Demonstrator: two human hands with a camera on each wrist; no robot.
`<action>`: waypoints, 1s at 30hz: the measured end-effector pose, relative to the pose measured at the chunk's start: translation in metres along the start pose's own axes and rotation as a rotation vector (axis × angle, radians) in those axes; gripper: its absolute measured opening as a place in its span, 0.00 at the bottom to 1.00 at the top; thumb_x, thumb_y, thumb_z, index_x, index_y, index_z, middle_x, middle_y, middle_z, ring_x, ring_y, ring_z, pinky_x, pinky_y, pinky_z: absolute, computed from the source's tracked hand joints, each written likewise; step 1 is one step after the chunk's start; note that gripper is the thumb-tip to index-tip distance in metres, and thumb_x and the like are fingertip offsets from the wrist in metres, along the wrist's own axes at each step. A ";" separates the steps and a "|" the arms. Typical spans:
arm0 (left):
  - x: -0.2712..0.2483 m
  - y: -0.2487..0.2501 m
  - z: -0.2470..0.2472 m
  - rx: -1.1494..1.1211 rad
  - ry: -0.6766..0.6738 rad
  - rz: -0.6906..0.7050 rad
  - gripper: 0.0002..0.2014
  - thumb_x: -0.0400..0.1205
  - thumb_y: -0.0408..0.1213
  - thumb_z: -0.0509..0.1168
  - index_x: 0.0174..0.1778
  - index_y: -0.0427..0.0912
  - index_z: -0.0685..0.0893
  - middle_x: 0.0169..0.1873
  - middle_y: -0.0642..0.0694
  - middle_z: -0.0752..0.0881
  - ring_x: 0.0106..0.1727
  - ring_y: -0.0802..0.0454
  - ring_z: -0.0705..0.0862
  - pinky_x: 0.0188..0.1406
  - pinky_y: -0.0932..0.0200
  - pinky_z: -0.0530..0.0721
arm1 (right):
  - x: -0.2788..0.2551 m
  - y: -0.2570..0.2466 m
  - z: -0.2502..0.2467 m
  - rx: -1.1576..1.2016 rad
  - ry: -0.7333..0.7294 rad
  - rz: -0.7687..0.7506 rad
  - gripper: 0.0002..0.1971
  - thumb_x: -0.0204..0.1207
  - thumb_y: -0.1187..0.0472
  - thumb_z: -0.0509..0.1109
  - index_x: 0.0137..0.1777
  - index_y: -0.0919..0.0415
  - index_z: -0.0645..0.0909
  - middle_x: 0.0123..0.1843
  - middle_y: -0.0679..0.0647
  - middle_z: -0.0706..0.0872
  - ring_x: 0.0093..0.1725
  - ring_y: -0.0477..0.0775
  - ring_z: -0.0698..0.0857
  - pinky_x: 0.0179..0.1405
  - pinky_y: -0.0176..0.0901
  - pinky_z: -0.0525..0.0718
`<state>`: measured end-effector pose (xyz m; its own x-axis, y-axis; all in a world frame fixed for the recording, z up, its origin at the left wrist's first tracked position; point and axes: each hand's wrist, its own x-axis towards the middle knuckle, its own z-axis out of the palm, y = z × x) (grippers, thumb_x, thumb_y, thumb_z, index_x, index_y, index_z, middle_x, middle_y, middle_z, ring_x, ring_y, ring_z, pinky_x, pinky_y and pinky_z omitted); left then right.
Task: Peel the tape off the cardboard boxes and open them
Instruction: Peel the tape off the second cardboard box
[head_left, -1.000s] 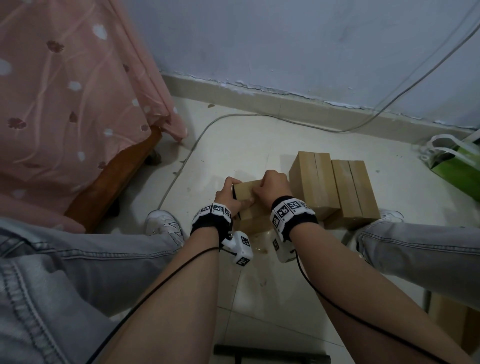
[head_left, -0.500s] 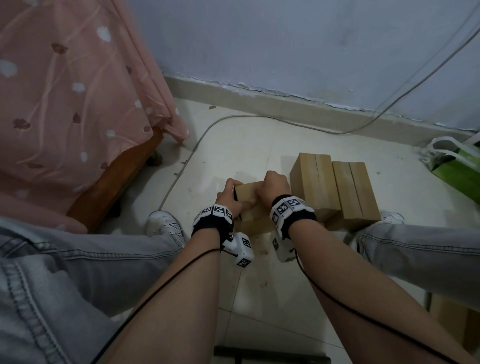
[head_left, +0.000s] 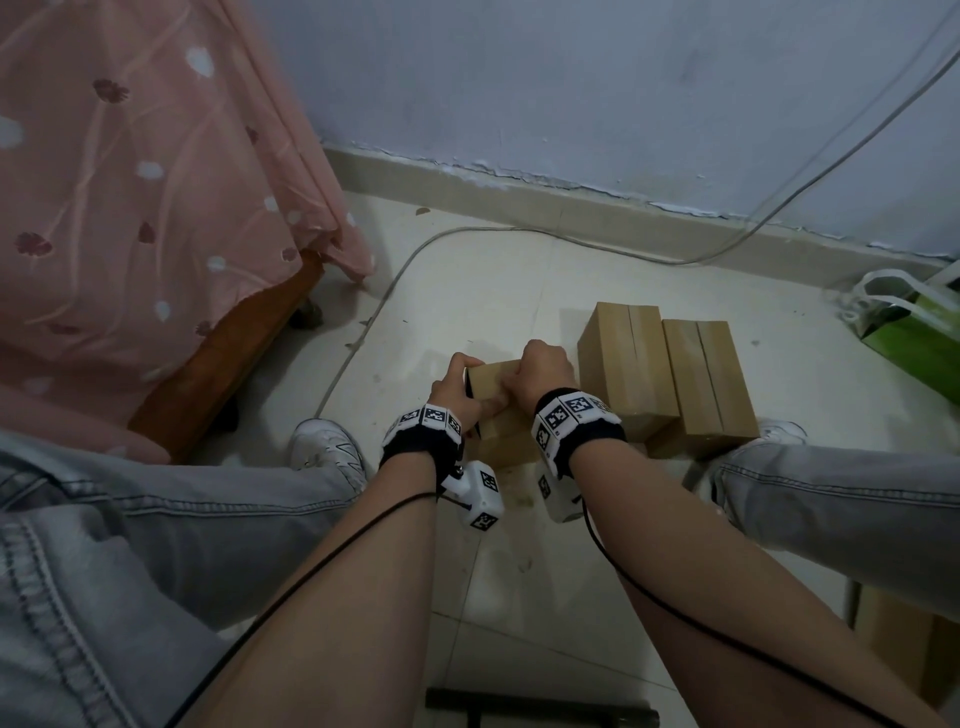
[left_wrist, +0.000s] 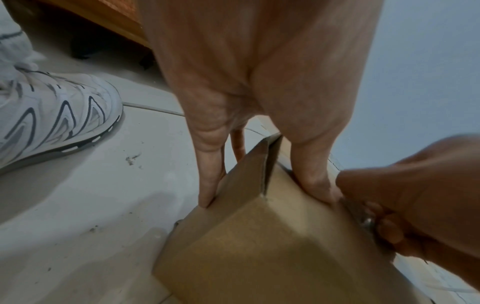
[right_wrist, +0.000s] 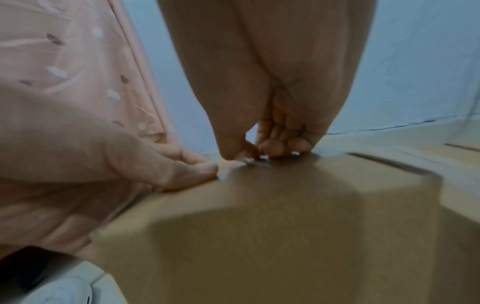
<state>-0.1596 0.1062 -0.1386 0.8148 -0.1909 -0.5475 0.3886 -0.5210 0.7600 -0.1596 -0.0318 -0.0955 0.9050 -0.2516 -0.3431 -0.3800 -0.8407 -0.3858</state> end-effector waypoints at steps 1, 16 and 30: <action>-0.001 0.000 0.001 -0.006 -0.001 0.002 0.33 0.59 0.60 0.76 0.57 0.66 0.69 0.54 0.40 0.83 0.52 0.40 0.85 0.50 0.36 0.89 | 0.000 0.000 0.000 0.002 0.016 0.009 0.03 0.76 0.65 0.65 0.44 0.64 0.74 0.48 0.63 0.81 0.42 0.62 0.80 0.37 0.45 0.75; 0.000 0.000 0.001 -0.021 0.012 0.002 0.33 0.59 0.60 0.77 0.56 0.66 0.70 0.54 0.41 0.85 0.53 0.40 0.86 0.50 0.38 0.89 | -0.008 0.012 -0.009 0.128 -0.033 -0.047 0.11 0.73 0.61 0.71 0.52 0.66 0.81 0.49 0.61 0.83 0.48 0.60 0.81 0.50 0.51 0.85; -0.003 0.000 0.002 -0.024 0.011 -0.002 0.34 0.60 0.60 0.77 0.58 0.63 0.69 0.54 0.40 0.84 0.53 0.39 0.85 0.50 0.37 0.89 | -0.011 0.006 -0.010 0.026 -0.023 -0.039 0.09 0.80 0.67 0.61 0.58 0.67 0.77 0.56 0.64 0.82 0.52 0.63 0.83 0.46 0.48 0.81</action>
<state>-0.1627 0.1051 -0.1382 0.8190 -0.1805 -0.5447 0.4001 -0.5008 0.7676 -0.1700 -0.0388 -0.0848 0.9146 -0.2075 -0.3470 -0.3496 -0.8370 -0.4210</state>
